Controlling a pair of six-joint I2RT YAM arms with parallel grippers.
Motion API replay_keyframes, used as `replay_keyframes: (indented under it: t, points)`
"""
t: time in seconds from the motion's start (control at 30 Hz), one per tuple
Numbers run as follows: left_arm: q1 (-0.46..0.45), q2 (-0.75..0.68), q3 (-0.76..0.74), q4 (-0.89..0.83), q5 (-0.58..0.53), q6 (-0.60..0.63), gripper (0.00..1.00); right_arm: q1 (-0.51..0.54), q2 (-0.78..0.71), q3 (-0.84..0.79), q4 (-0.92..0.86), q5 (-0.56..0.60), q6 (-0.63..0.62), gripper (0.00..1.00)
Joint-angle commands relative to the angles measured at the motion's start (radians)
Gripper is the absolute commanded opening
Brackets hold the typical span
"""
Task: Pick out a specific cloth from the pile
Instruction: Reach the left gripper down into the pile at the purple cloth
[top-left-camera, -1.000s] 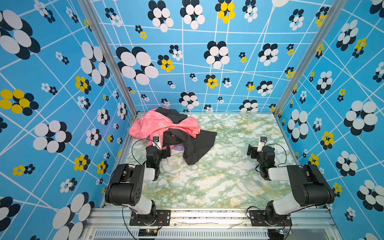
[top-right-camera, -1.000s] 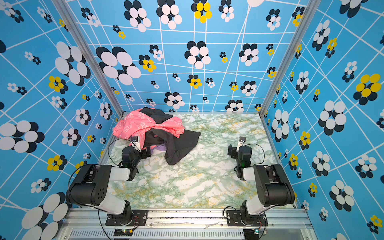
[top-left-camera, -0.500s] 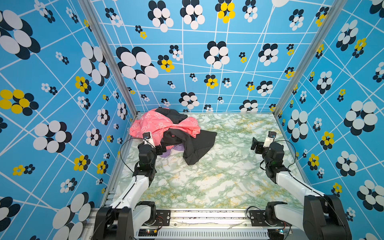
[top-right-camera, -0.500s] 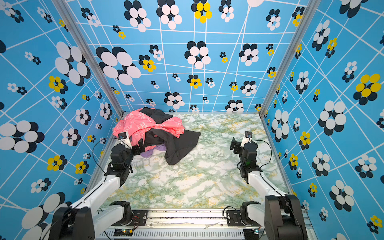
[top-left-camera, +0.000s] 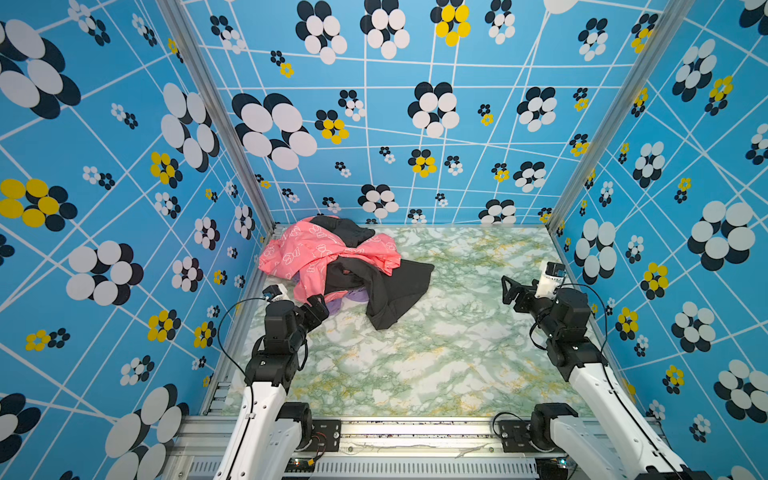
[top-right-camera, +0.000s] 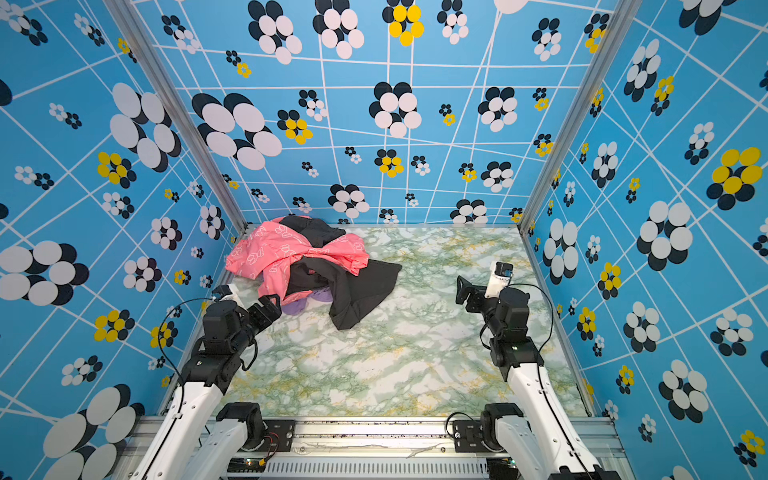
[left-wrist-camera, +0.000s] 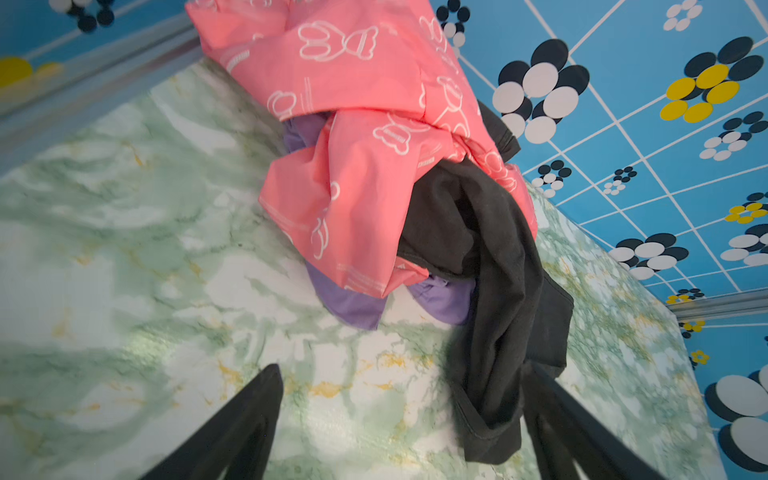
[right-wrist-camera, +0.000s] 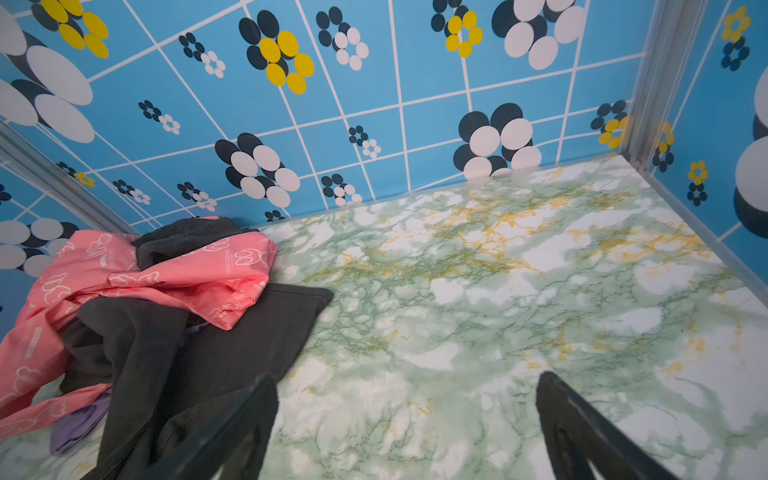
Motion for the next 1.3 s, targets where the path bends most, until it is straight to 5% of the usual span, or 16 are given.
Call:
replay_keyframes:
  t: [0.0, 0.4, 0.67, 1.0, 1.27]
  points:
    - [0.012, 0.027, -0.067, -0.008, 0.078, -0.233, 0.85, -0.003, -0.009, 0.030, -0.061, -0.073, 0.036, 0.99]
    - [0.029, 0.141, -0.267, 0.352, 0.149, -0.567, 0.67, -0.002, -0.049, 0.007, -0.081, -0.097, 0.047, 0.99]
    - [0.047, 0.255, -0.276, 0.501, 0.174, -0.667, 0.61, -0.002, -0.062, -0.011, -0.084, -0.097, 0.059, 0.99]
    - [0.051, 0.559, -0.211, 0.676, 0.281, -0.807, 0.53, -0.002, -0.087, -0.019, -0.099, -0.094, 0.051, 0.99]
    - [0.052, 0.669, -0.183, 0.739, 0.275, -0.810, 0.51, -0.002, -0.087, -0.017, -0.094, -0.088, 0.048, 0.99]
